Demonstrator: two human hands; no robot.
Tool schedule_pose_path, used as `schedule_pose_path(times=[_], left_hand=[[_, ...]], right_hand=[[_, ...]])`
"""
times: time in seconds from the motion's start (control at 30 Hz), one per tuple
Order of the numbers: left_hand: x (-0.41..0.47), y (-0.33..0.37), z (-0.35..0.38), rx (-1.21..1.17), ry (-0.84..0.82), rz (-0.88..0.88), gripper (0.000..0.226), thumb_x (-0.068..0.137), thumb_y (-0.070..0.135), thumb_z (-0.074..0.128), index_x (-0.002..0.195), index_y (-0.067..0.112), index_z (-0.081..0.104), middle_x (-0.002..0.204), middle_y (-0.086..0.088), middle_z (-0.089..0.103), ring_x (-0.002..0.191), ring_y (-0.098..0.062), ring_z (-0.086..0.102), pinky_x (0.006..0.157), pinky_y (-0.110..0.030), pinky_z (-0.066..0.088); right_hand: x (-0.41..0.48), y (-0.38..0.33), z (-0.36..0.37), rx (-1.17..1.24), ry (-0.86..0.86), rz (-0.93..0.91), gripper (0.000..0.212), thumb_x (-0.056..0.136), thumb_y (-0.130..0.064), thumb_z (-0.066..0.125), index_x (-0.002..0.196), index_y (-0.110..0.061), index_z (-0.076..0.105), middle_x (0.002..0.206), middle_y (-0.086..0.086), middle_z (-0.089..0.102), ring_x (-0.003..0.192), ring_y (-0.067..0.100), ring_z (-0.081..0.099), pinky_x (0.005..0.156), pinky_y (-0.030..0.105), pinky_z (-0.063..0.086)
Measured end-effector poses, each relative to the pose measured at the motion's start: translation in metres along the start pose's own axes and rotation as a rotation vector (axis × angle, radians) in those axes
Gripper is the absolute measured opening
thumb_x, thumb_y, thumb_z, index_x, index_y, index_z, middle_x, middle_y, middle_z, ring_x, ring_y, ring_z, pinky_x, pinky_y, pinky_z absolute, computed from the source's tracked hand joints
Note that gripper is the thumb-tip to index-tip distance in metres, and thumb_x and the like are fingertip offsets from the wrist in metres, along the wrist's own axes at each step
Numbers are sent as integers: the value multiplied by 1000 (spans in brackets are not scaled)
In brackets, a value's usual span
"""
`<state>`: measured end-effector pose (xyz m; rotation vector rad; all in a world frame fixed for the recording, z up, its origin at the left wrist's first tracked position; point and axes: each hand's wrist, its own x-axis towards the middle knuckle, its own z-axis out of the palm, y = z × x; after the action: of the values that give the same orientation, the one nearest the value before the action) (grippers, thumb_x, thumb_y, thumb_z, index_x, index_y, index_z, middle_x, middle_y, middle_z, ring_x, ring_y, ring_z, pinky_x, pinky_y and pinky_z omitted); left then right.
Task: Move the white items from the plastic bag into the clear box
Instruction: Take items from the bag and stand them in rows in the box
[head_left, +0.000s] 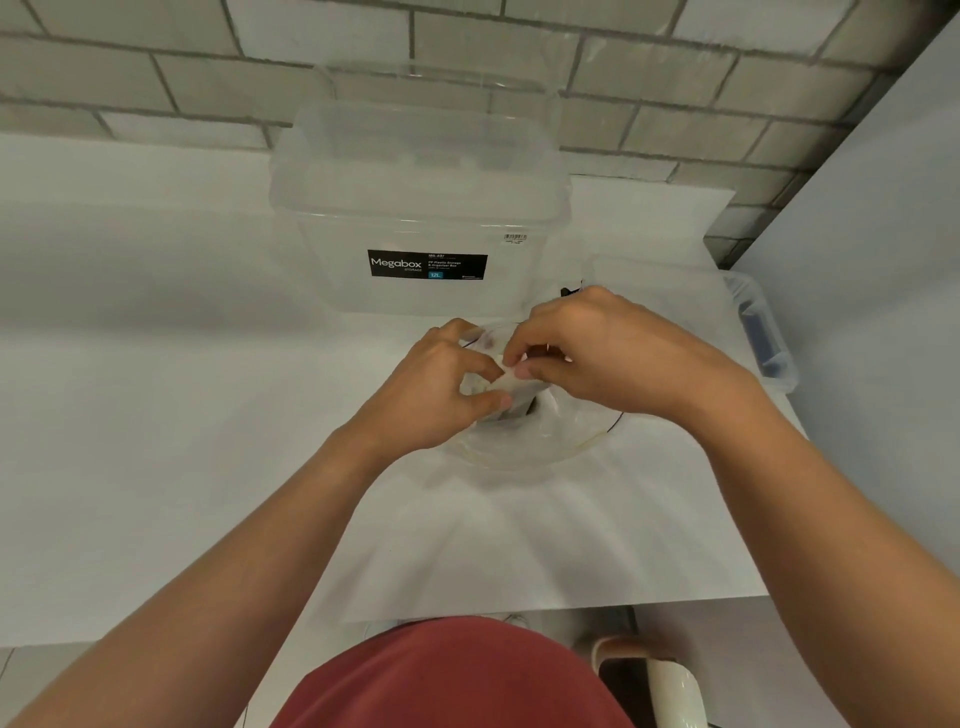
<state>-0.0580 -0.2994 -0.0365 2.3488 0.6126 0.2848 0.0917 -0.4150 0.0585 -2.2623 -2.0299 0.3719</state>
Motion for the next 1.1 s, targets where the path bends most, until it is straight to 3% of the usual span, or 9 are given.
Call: schedule_pose_path(times=[0.1, 0.2, 0.37, 0.53, 0.67, 0.77, 0.9, 1.0, 1.1], left_hand=[[1, 1, 4, -252, 110, -80, 14, 78, 39, 81, 88, 29, 79, 126, 11, 57, 115, 0, 53, 95, -16, 40], [0, 4, 10, -451, 143, -126, 15, 76, 36, 83, 90, 29, 80, 120, 16, 60, 112, 9, 54, 89, -5, 39], [4, 6, 13, -396, 70, -82, 21, 74, 40, 84, 94, 34, 79, 124, 16, 57, 117, 5, 52, 98, -18, 40], [8, 8, 15, -370, 75, -98, 17, 77, 38, 82, 91, 29, 81, 127, 14, 56, 120, 4, 51, 99, -20, 39], [10, 13, 13, -297, 57, -46, 22, 76, 37, 83, 95, 43, 75, 123, 16, 56, 108, 12, 51, 91, -6, 37], [10, 14, 10, -231, 73, -24, 44, 76, 36, 83, 116, 45, 67, 117, 21, 56, 93, 0, 56, 79, -4, 39], [7, 9, 5, -184, 165, -13, 46, 82, 25, 78, 122, 43, 63, 112, 24, 58, 88, 2, 54, 74, -1, 35], [7, 5, 1, -151, 206, -24, 47, 83, 18, 77, 122, 41, 63, 112, 22, 59, 88, -2, 55, 74, -1, 35], [8, 4, -4, -138, 234, -48, 49, 83, 15, 77, 121, 42, 63, 110, 20, 60, 87, -6, 55, 74, -3, 36]], right_hand=[[-4, 13, -9, 158, 89, 60, 31, 93, -42, 68, 123, -36, 67, 102, -18, 68, 85, 0, 64, 82, 25, 53], [-8, 22, -13, 185, 141, 65, 14, 94, -34, 68, 107, -33, 75, 90, -19, 71, 83, 0, 66, 80, 28, 55], [-7, 25, -7, 141, 117, 50, 9, 94, -29, 66, 94, -32, 74, 85, -18, 71, 83, 1, 65, 78, 36, 56], [-11, 30, -6, 178, 140, 58, 16, 94, -32, 67, 108, -33, 73, 91, -19, 68, 82, 2, 65, 78, 29, 54], [-14, 35, -10, 146, 111, 41, 11, 94, -27, 68, 100, -32, 76, 86, -18, 71, 81, -1, 63, 76, 26, 54], [-22, 54, -22, 176, 236, 123, 7, 93, -29, 70, 94, -32, 77, 79, -21, 71, 78, -1, 66, 72, 19, 52], [-30, 101, -25, 297, 525, 343, 4, 89, -33, 74, 88, -30, 77, 69, -23, 66, 71, 0, 67, 61, 10, 40], [-19, 138, -9, 284, 591, 455, 5, 88, -35, 75, 85, -31, 77, 73, -20, 68, 78, 4, 67, 71, 20, 49], [0, 169, 18, 233, 401, 530, 3, 86, -36, 75, 85, -34, 78, 80, -17, 70, 92, 13, 66, 80, 32, 55]])
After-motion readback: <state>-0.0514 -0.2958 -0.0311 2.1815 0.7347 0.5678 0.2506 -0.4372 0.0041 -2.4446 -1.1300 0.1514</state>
